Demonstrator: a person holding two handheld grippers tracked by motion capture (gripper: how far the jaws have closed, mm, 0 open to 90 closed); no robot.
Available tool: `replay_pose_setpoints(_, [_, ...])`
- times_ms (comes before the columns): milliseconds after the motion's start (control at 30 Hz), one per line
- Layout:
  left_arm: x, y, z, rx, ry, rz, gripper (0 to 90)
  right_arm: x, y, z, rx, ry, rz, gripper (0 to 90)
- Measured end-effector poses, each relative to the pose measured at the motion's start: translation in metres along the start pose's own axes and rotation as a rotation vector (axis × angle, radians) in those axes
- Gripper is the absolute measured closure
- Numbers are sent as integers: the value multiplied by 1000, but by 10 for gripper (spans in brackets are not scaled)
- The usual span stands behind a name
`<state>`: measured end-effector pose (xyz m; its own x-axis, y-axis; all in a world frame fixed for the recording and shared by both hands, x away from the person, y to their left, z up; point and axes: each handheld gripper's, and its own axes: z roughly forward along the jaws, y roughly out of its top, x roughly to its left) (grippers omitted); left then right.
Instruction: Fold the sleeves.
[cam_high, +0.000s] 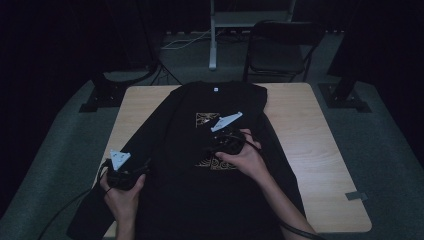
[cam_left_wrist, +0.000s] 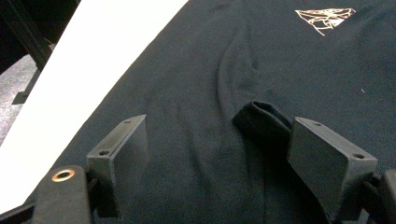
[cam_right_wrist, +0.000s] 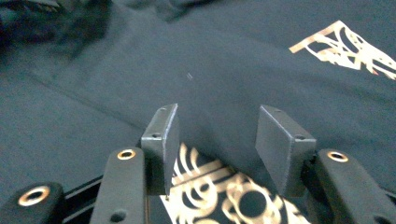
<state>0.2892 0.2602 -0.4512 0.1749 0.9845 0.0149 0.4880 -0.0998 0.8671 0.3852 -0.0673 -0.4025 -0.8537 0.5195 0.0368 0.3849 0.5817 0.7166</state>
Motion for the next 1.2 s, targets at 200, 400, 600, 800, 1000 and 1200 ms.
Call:
replay_pose_setpoints(200, [0, 0, 1, 13, -5, 6, 223, -17, -17, -15, 9, -50, 17, 461])
replay_pose_setpoints(400, [-1, 0, 3, 23, -13, 11, 223, -30, -35, -26, 17, -92, 35, 425])
replay_pose_setpoints(600, [-5, 0, 6, 49, -26, 41, 223, -43, -58, -34, 23, -116, 53, 407])
replay_pose_setpoints(800, [-6, 0, 8, 56, -50, 50, 223, -53, -76, -40, 18, -134, 77, 402])
replay_pose_setpoints(1000, [-17, 4, 11, 63, -118, 117, 223, -61, -97, -48, -2, -177, 97, 403])
replay_pose_setpoints(1200, [-25, 9, 9, 53, -145, 151, 223, -66, -111, -49, -14, -203, 112, 403])
